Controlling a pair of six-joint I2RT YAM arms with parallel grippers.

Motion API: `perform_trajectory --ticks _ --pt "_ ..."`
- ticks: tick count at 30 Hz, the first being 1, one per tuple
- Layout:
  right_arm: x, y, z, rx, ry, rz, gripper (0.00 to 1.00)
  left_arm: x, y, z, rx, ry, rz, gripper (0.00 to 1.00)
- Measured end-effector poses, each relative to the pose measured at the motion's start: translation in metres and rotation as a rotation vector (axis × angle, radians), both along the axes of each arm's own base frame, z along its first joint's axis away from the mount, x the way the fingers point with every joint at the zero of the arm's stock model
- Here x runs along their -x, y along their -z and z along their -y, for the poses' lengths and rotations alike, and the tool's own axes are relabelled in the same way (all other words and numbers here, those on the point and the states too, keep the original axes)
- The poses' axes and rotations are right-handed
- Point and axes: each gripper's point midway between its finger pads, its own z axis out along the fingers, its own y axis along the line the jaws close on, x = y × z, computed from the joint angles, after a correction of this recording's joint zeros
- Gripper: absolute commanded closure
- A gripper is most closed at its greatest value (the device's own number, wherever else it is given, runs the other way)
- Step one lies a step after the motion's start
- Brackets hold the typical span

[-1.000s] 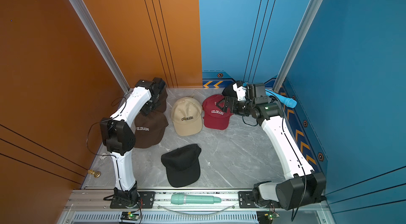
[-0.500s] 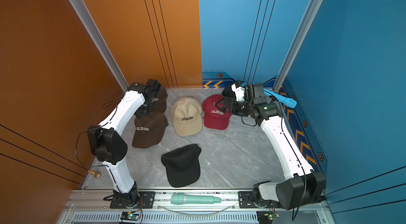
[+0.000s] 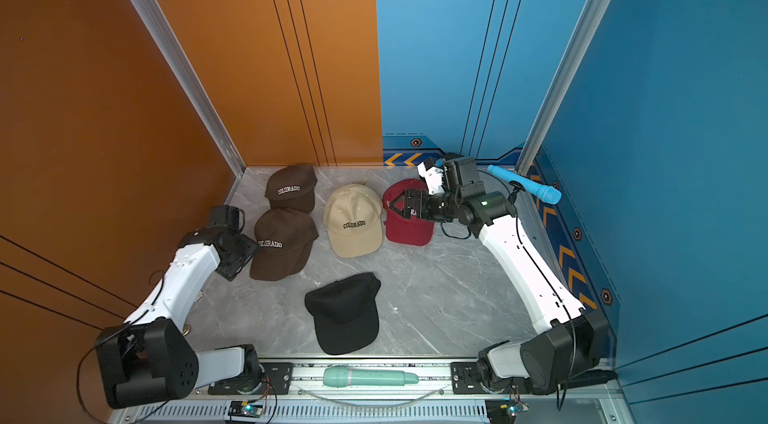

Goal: Stack the baseball caps by color
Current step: Place the baseball cap on the baseball cap.

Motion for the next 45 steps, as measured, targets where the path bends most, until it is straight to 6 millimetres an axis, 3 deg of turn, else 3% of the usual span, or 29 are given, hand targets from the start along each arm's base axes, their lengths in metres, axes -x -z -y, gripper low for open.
perform_trajectory --ticks 4,12,17,22,25,30,36,45 --pt "0.001 -0.001 -0.010 0.008 -0.019 0.007 0.00 -0.004 0.018 0.007 0.097 0.032 0.052 0.28" --pt "0.006 0.000 -0.018 0.029 -0.027 0.016 0.00 -0.027 0.015 0.020 0.151 0.110 0.146 0.31" --pt "0.006 0.001 -0.019 0.036 -0.023 0.018 0.00 -0.010 0.011 0.030 0.155 0.115 0.189 0.31" --pt "0.007 0.002 -0.019 0.041 -0.024 0.011 0.00 0.028 0.006 0.053 0.178 0.095 0.309 0.29" --pt "0.008 0.002 -0.019 0.041 -0.027 0.011 0.00 0.048 0.015 0.061 0.199 0.051 0.365 0.29" --pt "0.010 0.001 -0.021 0.039 -0.035 0.011 0.00 0.063 0.040 0.059 0.235 -0.056 0.369 0.30" --pt "0.011 -0.003 -0.021 0.039 -0.040 0.014 0.00 0.060 0.056 0.057 0.247 -0.095 0.327 0.32" --pt "0.014 -0.001 -0.019 0.053 -0.050 0.009 0.00 0.042 0.044 0.053 0.237 -0.091 0.408 0.38"
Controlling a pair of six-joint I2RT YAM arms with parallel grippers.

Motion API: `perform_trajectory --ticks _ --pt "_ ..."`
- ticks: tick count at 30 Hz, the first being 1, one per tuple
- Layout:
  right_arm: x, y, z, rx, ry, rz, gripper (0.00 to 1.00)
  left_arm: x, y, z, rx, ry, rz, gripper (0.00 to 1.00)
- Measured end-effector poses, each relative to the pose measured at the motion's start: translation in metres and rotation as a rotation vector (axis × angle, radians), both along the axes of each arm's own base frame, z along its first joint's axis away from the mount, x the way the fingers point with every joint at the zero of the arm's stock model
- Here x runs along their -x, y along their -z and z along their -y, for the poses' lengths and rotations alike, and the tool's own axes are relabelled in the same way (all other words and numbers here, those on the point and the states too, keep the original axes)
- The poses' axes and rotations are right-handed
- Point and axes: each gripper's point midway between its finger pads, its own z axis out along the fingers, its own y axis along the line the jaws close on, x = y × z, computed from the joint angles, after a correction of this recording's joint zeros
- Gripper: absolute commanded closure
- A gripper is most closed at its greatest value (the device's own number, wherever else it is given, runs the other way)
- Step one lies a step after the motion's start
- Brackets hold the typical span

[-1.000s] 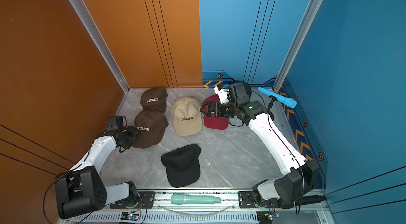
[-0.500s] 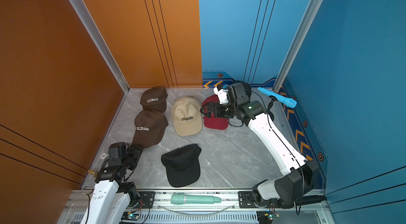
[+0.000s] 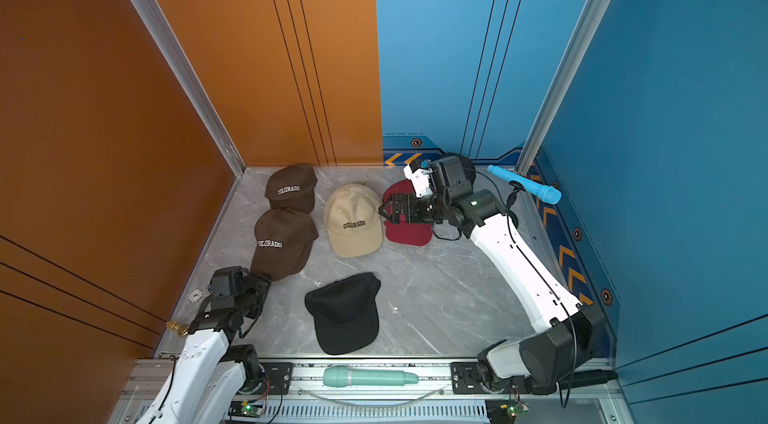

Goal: Stack the baseball caps by color
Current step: Place the baseball cap on the baseball cap.

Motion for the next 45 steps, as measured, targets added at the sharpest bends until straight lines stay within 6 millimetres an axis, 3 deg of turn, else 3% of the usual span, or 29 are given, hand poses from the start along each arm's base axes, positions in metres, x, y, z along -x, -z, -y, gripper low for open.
perform_trajectory --ticks 23,28,34,39,45 --pt "0.012 -0.008 0.006 0.008 -0.011 0.016 0.00 -0.030 -0.005 -0.007 -0.045 0.015 0.143 0.52" --pt "0.013 -0.007 0.006 0.013 -0.015 0.015 0.00 -0.031 0.000 -0.006 -0.043 0.017 0.132 0.64" --pt "0.015 -0.005 0.008 0.020 -0.015 0.003 0.00 -0.033 -0.003 0.005 -0.035 0.053 0.152 0.81" --pt "0.015 -0.005 0.008 0.020 -0.015 0.002 0.00 -0.034 -0.020 0.018 -0.038 0.087 0.214 0.83" --pt "0.015 -0.005 0.008 0.020 -0.015 0.002 0.00 -0.030 -0.021 0.025 -0.036 0.096 0.207 0.85"
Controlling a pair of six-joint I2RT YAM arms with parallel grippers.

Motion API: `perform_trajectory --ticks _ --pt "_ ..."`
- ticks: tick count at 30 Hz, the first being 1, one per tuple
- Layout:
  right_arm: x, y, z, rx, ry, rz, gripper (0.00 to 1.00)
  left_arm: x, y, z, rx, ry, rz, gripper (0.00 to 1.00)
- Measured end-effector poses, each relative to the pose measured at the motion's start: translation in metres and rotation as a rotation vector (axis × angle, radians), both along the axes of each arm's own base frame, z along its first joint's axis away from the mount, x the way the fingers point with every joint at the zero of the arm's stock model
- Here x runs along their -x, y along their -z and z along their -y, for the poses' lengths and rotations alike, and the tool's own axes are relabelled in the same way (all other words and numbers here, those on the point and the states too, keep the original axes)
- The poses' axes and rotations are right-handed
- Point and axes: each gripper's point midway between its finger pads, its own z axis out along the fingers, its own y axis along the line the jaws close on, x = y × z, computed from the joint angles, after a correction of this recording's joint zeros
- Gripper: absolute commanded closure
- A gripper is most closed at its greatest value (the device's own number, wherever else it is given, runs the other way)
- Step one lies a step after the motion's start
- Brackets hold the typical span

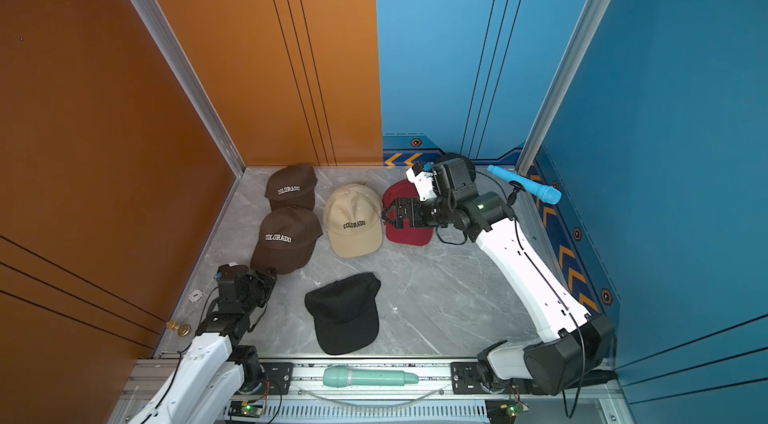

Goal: Stack the baseball caps by color
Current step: Place the baseball cap on the baseball cap.

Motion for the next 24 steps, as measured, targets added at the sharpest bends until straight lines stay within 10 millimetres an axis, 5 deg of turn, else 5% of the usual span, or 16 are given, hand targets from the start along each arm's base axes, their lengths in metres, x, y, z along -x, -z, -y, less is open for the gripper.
perform_trajectory --ticks 9,10,14,24 --pt "0.000 0.000 0.000 0.003 -0.005 0.005 0.00 -0.001 0.008 0.011 0.006 -0.010 -0.027 0.81" --pt "0.000 0.000 0.000 0.003 -0.005 0.006 0.00 -0.001 0.009 0.012 0.007 -0.013 -0.031 0.76" --pt "0.000 0.001 0.000 0.004 -0.006 0.005 0.00 0.000 0.016 0.011 0.006 -0.032 -0.058 0.24" --pt "-0.003 0.003 0.001 0.011 -0.007 0.010 0.00 0.007 0.014 0.009 0.006 -0.045 -0.082 0.15"
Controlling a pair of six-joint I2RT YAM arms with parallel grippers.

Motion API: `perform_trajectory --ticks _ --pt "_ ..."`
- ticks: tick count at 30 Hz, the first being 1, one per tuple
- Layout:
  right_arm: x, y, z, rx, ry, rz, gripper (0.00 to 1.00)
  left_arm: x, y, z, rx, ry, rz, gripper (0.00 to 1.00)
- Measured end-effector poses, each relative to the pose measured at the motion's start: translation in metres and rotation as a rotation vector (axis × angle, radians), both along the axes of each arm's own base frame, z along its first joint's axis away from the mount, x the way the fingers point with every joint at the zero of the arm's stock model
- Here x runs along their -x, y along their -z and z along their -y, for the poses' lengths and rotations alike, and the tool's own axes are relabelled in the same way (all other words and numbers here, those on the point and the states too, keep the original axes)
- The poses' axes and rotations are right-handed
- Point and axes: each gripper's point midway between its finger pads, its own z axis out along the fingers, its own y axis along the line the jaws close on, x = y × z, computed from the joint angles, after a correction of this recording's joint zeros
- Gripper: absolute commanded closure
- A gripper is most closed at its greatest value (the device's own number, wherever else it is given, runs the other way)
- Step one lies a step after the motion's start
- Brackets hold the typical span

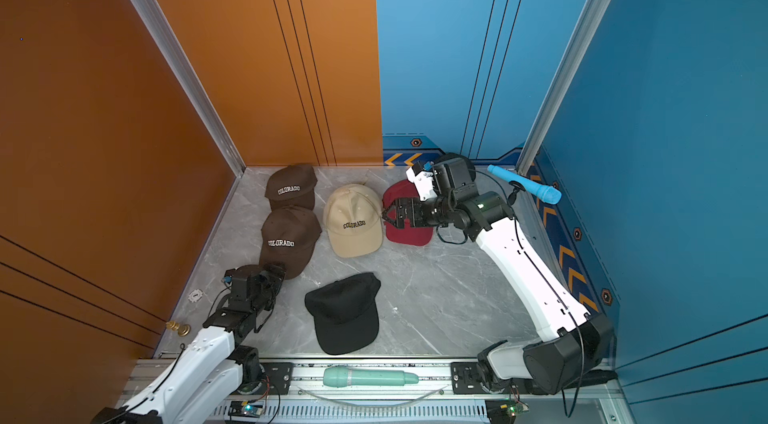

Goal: Stack the baseball caps by color
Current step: Place the baseball cap on the baseball cap, then pick up the baseball cap at the corner of the board.

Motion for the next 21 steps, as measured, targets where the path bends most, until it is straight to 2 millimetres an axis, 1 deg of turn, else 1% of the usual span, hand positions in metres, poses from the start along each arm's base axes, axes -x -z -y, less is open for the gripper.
perform_trajectory --ticks 3,5,7,8,11,15,20,21 --pt "-0.003 0.004 -0.001 0.004 0.000 -0.010 0.00 0.002 -0.021 -0.001 -0.010 0.007 0.018 0.15" --pt "-0.005 0.008 -0.003 0.006 -0.003 -0.022 0.00 0.002 -0.039 -0.004 -0.025 0.008 0.034 0.15" --pt "-0.009 0.010 -0.006 0.007 -0.006 -0.029 0.00 0.001 -0.060 -0.010 -0.045 0.003 0.049 0.15" --pt "-0.011 0.010 -0.007 0.006 -0.007 -0.031 0.00 0.000 -0.069 -0.015 -0.057 -0.004 0.052 0.10" --pt "-0.016 0.009 -0.011 -0.002 -0.017 -0.038 0.00 -0.009 -0.097 -0.025 -0.096 -0.006 0.046 0.09" --pt "-0.024 0.005 -0.016 -0.009 -0.025 -0.031 0.00 -0.037 -0.130 -0.031 -0.148 0.033 0.012 0.09" --pt "-0.032 0.001 -0.020 -0.016 -0.026 -0.018 0.00 -0.086 -0.165 -0.030 -0.208 0.113 -0.028 0.09" --pt "-0.033 0.000 -0.021 -0.016 -0.026 -0.016 0.00 -0.099 -0.174 -0.029 -0.218 0.129 -0.024 0.09"
